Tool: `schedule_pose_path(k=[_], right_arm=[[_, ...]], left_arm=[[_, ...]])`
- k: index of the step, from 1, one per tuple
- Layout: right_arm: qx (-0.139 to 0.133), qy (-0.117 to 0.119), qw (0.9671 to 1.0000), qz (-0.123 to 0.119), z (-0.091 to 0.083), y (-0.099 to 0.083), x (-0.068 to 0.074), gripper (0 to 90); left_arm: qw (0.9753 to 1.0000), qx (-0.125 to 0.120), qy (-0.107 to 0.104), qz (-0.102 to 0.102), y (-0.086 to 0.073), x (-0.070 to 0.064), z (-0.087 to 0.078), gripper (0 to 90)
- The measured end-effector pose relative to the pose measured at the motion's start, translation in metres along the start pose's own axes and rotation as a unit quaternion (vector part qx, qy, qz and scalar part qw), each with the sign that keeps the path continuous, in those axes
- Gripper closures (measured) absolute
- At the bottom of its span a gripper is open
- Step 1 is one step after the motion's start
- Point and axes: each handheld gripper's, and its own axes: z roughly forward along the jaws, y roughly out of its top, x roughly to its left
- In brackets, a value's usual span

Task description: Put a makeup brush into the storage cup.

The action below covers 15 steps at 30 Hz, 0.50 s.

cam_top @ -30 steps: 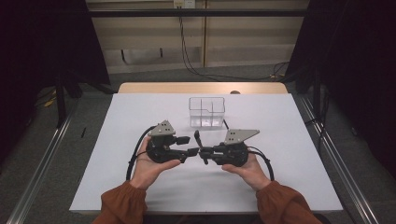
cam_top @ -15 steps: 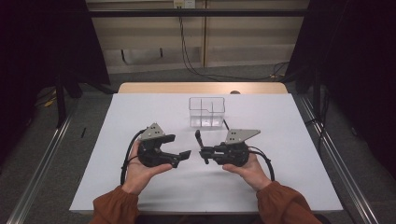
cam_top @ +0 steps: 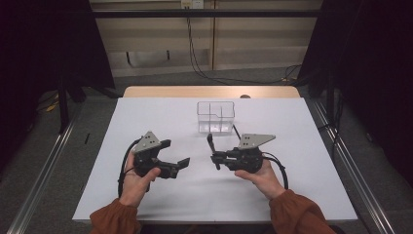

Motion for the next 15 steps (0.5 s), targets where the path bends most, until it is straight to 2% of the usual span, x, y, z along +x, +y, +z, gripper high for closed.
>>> schedule_pose_path(k=[2, 4, 7, 9, 11, 15], right_arm=[[-0.001, -0.004, 1.0, 0.001, -0.002, 0.0, -0.001, 79.8], [-0.003, -0.006, 1.0, 0.001, -0.004, 0.001, -0.002, 79.8], [-0.008, -0.011, 0.9999, 0.002, -0.007, 0.002, -0.004, 79.8], [-0.011, -0.016, 0.9998, 0.004, -0.009, 0.003, -0.007, 79.8], [-0.013, -0.021, 0.9997, 0.006, -0.01, 0.003, -0.009, 79.8], [-0.015, -0.026, 0.9995, 0.01, -0.012, 0.003, -0.012, 79.8]], left_arm=[[0.9998, -0.016, 0.008, 0.007, -0.002, 0.002, -0.006, 3.2], [0.9997, -0.017, 0.007, 0.014, -0.004, 0.004, -0.01, 2.8], [0.9992, -0.024, 0.03, 0.015, -0.01, 0.007, -0.016, 2.0], [0.999, -0.023, 0.036, 0.01, -0.014, 0.01, -0.021, 2.2], [0.9987, -0.021, 0.045, -0.007, -0.017, 0.012, -0.027, 2.3], [0.9981, -0.03, 0.053, -0.006, -0.021, 0.015, -0.039, 2.0]])
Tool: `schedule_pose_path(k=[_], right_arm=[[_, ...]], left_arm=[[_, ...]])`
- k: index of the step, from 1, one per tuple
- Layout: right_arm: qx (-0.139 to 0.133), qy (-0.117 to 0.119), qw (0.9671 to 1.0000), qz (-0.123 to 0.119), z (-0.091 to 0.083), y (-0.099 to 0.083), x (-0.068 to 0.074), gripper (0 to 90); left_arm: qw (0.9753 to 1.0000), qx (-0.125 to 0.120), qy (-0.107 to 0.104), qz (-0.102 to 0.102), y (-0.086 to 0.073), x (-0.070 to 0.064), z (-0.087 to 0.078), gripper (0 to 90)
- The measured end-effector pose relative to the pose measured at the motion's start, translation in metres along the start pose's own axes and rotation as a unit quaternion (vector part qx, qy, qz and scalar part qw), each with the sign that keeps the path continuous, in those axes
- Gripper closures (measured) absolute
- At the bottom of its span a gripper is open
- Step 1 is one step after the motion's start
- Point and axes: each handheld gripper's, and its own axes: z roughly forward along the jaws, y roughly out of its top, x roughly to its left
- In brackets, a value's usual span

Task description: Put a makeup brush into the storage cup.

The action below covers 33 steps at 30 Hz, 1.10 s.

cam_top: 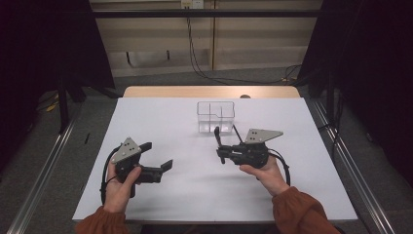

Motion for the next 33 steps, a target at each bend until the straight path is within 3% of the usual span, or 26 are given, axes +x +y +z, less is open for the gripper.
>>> schedule_pose_path(k=[3, 10, 12, 14, 16, 21, 25, 33], right_arm=[[0.001, -0.004, 1.0, 0.001, 0.0, 0.0, -0.001, 79.8], [-0.006, -0.015, 0.9999, 0.004, -0.004, 0.002, -0.007, 79.8], [-0.008, -0.019, 0.9997, 0.008, -0.004, 0.002, -0.009, 79.8], [-0.008, -0.023, 0.9997, 0.005, -0.004, 0.003, -0.011, 79.8], [-0.008, -0.026, 0.9996, 0.008, -0.004, 0.003, -0.013, 79.8], [-0.011, -0.037, 0.9992, 0.01, -0.005, 0.006, -0.017, 79.8], [-0.021, -0.045, 0.9987, 0.009, -0.006, 0.012, -0.022, 79.8], [-0.035, -0.058, 0.9977, 0.009, -0.005, 0.027, -0.033, 79.8]], left_arm=[[0.9997, -0.012, 0.007, -0.018, -0.004, 0.007, -0.005, 1.7], [0.9991, -0.031, 0.022, -0.019, -0.018, 0.012, -0.013, 2.3], [0.999, -0.036, 0.018, -0.021, -0.022, 0.014, -0.015, 2.8], [0.9983, -0.045, 0.031, -0.022, -0.025, 0.016, -0.017, 2.8], [0.9982, -0.044, 0.038, -0.013, -0.026, 0.015, -0.019, 2.8], [0.9975, -0.052, 0.045, -0.02, -0.033, 0.018, -0.023, 2.4], [0.998, -0.05, 0.036, -0.017, -0.037, 0.019, -0.024, 2.0], [0.9978, -0.051, 0.041, -0.011, -0.04, 0.017, -0.028, 1.7]])
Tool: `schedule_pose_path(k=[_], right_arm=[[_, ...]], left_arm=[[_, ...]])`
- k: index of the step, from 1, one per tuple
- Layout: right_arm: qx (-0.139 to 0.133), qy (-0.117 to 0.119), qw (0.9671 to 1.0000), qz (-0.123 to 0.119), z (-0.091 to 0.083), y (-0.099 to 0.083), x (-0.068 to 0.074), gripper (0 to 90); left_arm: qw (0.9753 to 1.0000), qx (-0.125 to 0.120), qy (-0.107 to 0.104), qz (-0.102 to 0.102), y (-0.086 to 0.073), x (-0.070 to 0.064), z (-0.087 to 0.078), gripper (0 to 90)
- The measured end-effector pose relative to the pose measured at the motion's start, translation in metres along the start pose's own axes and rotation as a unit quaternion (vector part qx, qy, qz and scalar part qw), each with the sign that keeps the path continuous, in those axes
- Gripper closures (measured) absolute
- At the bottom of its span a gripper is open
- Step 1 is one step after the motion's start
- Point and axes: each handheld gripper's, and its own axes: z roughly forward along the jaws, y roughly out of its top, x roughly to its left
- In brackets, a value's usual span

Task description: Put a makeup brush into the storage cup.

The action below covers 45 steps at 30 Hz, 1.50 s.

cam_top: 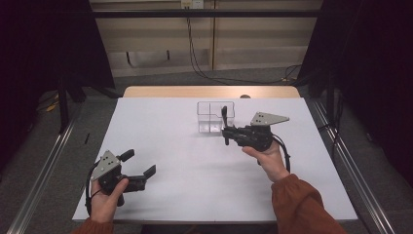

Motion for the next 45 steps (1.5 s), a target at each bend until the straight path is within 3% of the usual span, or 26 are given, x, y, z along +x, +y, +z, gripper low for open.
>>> schedule_pose_path(k=[4, 12, 19, 22, 27, 37, 42, 45], right_arm=[[-0.003, -0.011, 0.9999, 0.0, -0.001, 0.005, -0.005, 79.8], [-0.013, -0.028, 0.9995, 0.0, -0.001, 0.018, -0.019, 79.8], [-0.021, -0.04, 0.999, 0.001, 0.007, 0.028, -0.028, 79.8], [-0.027, -0.048, 0.9985, 0.004, 0.01, 0.031, -0.035, 79.8], [-0.021, -0.077, 0.9968, 0.003, 0.016, 0.037, -0.045, 79.8], [-0.019, -0.097, 0.9951, 0.007, 0.031, 0.042, -0.058, 79.8], [-0.021, -0.126, 0.9917, 0.013, 0.038, 0.043, -0.067, 79.7], [-0.021, -0.129, 0.9913, 0.016, 0.041, 0.042, -0.071, 79.7]], left_arm=[[0.9999, 0.005, -0.009, 0.003, -0.002, -0.002, -0.001, 2.0], [1.0, 0.002, 0.002, -0.006, -0.003, 0.002, -0.005, 2.0], [1.0, 0.001, -0.001, 0.01, -0.001, 0.0, -0.002, 2.1], [1.0, 0.001, 0.0, 0.007, -0.001, 0.001, -0.002, 2.1], [1.0, 0.0, 0.001, 0.007, -0.002, 0.002, -0.003, 2.1], [0.9999, 0.004, -0.001, 0.013, -0.002, 0.002, -0.002, 2.2], [0.9998, 0.007, -0.001, 0.016, -0.002, 0.002, -0.001, 2.2], [0.9998, 0.006, -0.002, 0.017, -0.002, 0.003, -0.001, 2.2]])
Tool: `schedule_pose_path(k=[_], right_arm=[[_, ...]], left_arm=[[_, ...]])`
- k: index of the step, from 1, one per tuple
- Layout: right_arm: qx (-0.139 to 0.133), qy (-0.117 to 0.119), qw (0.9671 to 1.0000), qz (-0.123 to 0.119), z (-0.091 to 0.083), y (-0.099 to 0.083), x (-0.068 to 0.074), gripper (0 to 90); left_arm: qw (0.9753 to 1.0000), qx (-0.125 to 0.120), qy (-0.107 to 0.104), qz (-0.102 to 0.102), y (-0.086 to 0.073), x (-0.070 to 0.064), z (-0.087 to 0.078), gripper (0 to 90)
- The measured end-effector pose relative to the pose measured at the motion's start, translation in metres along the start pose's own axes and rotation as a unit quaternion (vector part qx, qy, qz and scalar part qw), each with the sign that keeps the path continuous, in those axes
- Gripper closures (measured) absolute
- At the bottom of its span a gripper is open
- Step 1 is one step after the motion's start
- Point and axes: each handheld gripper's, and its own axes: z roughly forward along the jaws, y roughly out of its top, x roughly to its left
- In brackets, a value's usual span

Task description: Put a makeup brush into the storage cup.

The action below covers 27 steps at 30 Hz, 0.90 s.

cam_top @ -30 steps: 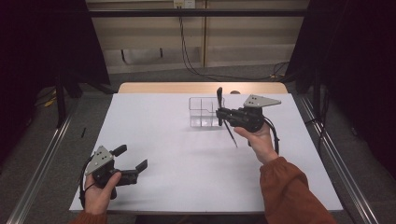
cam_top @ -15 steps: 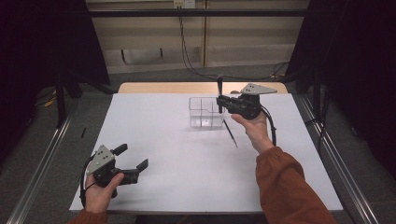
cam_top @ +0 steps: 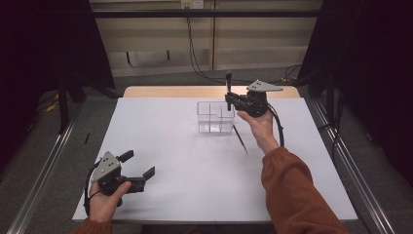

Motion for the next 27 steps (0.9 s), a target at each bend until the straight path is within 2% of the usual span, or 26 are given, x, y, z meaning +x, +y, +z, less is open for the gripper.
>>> schedule_pose_path(k=[7, 27], right_arm=[[0.002, 0.003, 1.0, 0.002, 0.005, -0.006, 0.001, 79.7], [0.019, 0.002, 0.9997, 0.015, 0.011, -0.032, -0.008, 79.7]], left_arm=[[1.0, -0.004, 0.002, -0.008, -0.001, 0.002, 0.0, 2.9], [1.0, 0.003, 0.003, 0.006, -0.001, 0.002, 0.001, 2.9]])
